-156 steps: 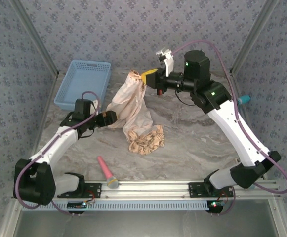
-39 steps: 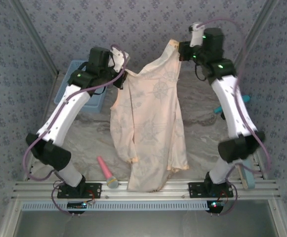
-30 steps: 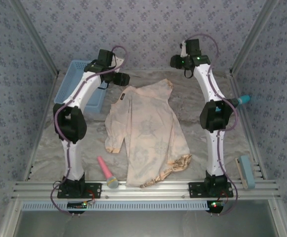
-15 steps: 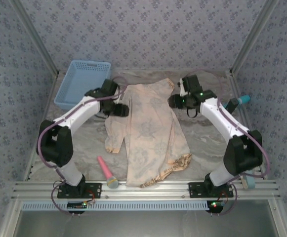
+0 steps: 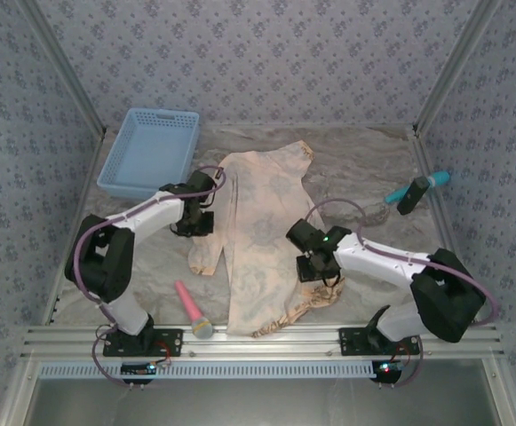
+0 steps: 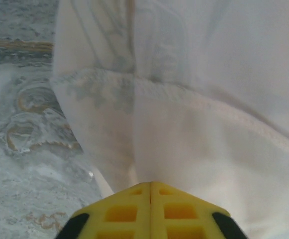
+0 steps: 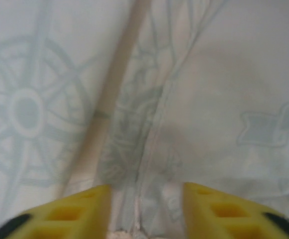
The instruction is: Fold the inside-out t-shirt
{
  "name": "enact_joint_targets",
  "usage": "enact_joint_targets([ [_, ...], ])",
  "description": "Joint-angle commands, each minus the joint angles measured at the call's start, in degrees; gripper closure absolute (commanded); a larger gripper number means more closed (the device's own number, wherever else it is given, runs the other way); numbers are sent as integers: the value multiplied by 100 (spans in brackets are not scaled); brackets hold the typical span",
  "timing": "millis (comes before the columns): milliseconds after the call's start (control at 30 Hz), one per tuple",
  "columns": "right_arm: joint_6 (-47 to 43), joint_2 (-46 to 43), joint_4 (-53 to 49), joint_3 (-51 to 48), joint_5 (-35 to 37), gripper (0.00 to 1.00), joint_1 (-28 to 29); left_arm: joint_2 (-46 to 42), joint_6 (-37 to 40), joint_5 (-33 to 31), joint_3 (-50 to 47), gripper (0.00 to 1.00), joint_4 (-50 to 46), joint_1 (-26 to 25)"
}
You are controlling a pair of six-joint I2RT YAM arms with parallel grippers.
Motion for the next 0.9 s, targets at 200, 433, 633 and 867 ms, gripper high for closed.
enact_joint_targets([
  [200, 1053, -127, -302, -194, 1181, 100, -64, 1014, 157, -640, 657, 100, 105, 146],
  [433, 552, -1140, -699, -466, 958, 100, -1141, 1035, 400, -1402, 1207, 100, -344, 385],
  [633, -145, -993, -908, 20, 80, 48, -277, 538, 249, -972, 1086, 81, -545, 445],
  [867, -17, -365, -538, 7, -67, 47, 633, -543, -166, -129, -280, 55, -156, 280],
])
